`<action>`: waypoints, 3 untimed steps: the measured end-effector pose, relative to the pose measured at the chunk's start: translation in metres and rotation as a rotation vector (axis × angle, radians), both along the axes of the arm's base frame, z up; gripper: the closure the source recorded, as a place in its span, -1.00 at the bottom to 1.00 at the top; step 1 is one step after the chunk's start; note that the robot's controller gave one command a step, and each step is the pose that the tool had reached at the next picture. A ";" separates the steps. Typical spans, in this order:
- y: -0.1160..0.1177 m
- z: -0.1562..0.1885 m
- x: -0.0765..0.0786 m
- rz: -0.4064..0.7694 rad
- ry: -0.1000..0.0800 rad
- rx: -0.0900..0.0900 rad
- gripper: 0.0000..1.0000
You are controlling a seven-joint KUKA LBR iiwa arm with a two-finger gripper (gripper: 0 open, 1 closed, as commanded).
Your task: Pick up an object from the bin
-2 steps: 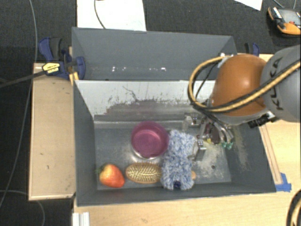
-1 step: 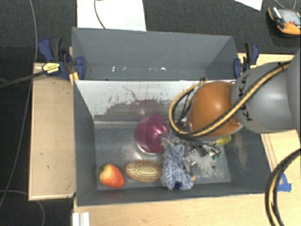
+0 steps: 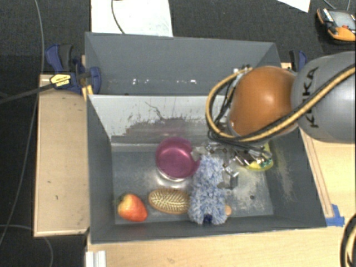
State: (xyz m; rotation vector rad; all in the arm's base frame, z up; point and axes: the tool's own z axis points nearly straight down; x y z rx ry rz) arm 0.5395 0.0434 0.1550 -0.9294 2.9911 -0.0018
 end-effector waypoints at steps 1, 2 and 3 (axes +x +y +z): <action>0.027 -0.055 -0.063 0.210 0.010 0.000 -1.00; 0.015 -0.083 -0.018 0.537 -0.002 -0.003 -1.00; 0.017 -0.079 -0.055 0.511 -0.020 -0.002 1.00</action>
Offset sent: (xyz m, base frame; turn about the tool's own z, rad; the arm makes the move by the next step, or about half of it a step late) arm -0.0186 0.0136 -0.0850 -0.5390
